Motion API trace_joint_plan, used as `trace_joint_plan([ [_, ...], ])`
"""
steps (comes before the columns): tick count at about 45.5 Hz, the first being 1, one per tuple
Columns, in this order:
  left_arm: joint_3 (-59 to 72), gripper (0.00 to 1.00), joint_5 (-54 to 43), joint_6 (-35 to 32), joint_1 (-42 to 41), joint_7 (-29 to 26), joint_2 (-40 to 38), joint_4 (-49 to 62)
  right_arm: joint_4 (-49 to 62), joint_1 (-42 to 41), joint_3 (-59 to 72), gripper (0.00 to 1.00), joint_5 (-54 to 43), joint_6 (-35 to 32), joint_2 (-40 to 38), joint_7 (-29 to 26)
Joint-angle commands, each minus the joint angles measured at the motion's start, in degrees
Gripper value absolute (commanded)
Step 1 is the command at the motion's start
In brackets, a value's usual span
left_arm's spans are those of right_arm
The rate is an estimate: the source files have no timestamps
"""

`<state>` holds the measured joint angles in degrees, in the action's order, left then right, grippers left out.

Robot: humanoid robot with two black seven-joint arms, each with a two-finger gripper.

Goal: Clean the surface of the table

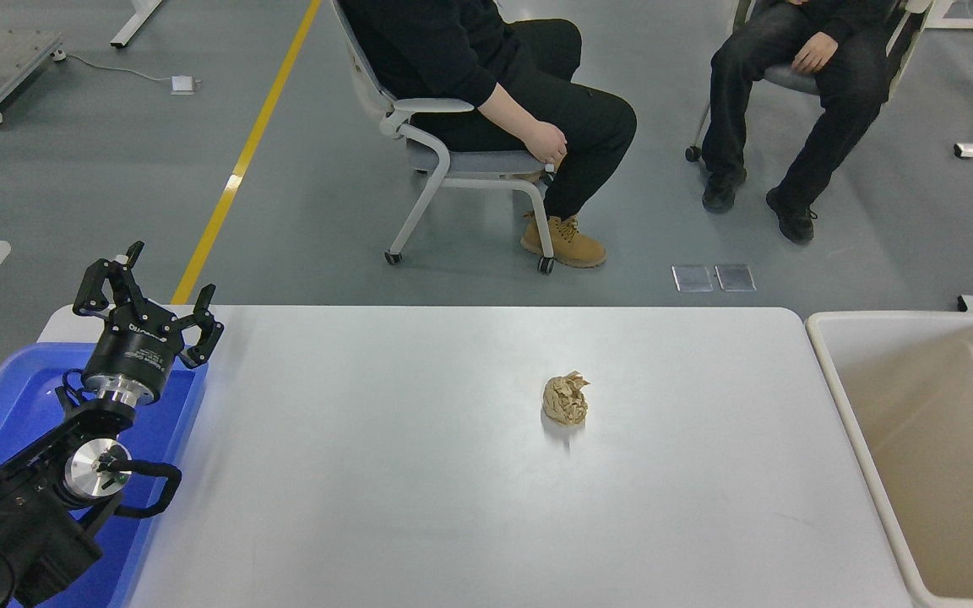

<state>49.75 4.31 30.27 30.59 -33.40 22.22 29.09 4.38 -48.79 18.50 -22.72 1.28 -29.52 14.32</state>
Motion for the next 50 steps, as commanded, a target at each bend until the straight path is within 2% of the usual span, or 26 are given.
trace_joint_plan([
  [1,0.00,1.00,0.00,-0.03,0.00,0.00,-0.07,0.00,0.01,6.86,0.05,0.00,2.24,6.10,4.03,-0.26],
  [28,0.00,1.00,0.00,-0.03,0.00,0.00,0.02,0.00,-0.08,15.91,-1.71,0.00,4.00,8.03,7.02,-0.17],
  [45,0.00,1.00,0.00,-0.03,0.00,0.00,0.02,0.00,-0.08,17.50,-0.74,0.00,3.91,7.59,8.51,-0.17],
  [46,0.00,1.00,0.00,-0.03,0.00,0.00,-0.07,0.00,-0.08,17.50,-0.74,0.02,3.91,7.59,8.51,-0.17],
  [47,0.00,1.00,0.00,0.05,0.00,0.00,0.02,0.00,-0.08,17.50,-0.74,0.11,3.91,7.51,8.51,-0.17],
  [50,0.00,1.00,0.00,-0.03,0.00,0.00,0.02,0.00,-0.08,17.41,-0.83,0.26,3.91,7.51,8.51,-0.26],
])
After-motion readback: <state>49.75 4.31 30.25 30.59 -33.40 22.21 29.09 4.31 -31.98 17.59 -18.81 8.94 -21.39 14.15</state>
